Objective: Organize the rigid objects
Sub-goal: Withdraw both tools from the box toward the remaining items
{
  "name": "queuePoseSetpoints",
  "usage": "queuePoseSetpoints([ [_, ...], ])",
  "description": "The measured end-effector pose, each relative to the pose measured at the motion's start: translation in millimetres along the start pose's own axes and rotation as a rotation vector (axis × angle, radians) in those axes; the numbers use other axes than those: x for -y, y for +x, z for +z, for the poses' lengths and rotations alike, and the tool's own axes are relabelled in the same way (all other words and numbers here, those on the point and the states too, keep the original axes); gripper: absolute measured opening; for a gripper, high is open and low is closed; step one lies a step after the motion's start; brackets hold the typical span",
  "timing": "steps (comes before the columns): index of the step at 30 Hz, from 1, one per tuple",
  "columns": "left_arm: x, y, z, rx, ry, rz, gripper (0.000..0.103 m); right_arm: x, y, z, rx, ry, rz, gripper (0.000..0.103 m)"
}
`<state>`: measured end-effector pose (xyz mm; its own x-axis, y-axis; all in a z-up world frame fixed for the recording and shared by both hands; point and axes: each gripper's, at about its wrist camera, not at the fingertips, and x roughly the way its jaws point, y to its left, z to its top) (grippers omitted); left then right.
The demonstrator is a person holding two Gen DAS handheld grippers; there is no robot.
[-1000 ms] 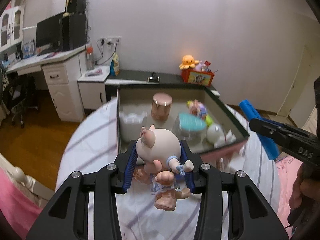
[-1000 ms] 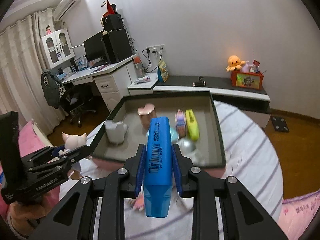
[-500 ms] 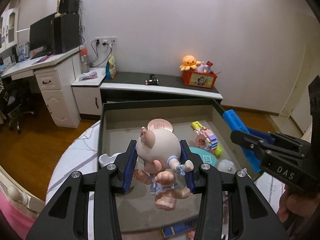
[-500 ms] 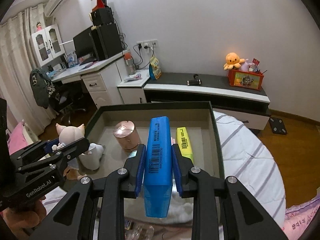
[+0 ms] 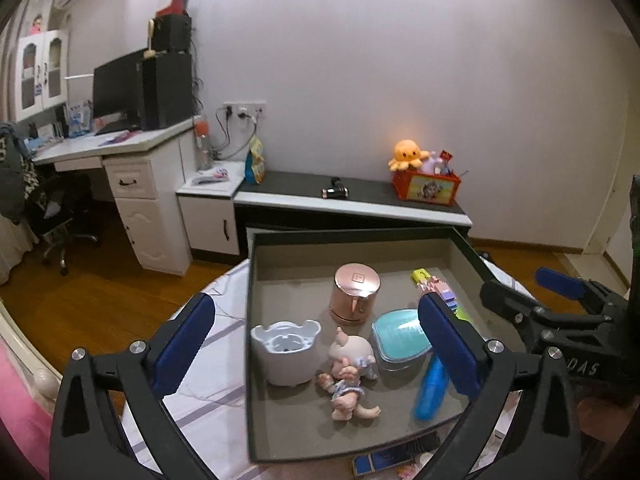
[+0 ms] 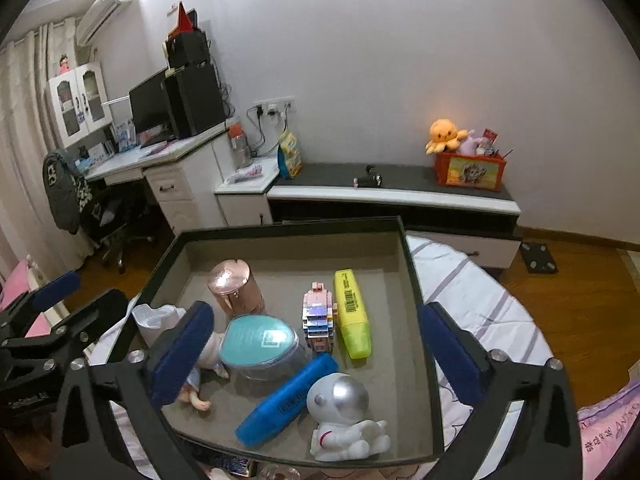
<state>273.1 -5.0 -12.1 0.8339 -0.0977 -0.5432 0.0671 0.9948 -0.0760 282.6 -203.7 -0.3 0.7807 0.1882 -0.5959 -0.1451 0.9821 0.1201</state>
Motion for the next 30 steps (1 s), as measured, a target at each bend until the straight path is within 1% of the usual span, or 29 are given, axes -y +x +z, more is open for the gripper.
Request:
queuePoseSetpoints([
  [7, -6.0, -35.8, -5.3, 0.033, -0.027, 0.014, 0.103, -7.5, -35.0, 3.7, 0.059, -0.004, 0.010, 0.103],
  [17, -3.6, -74.9, -20.8, 0.044, -0.034, 0.001, 0.103, -20.7, -83.6, 1.0, 0.123, -0.019, 0.019, 0.103],
  [25, -0.7, -104.3, -35.0, 0.053, -0.038, -0.006, 0.103, -24.6, -117.5, -16.3, 0.145, -0.005, 0.018, 0.103],
  [30, -1.5, -122.1, -48.4, 0.045, -0.048, -0.008, 0.103, -17.5, -139.1, -38.8, 0.141, 0.031, 0.010, 0.103],
])
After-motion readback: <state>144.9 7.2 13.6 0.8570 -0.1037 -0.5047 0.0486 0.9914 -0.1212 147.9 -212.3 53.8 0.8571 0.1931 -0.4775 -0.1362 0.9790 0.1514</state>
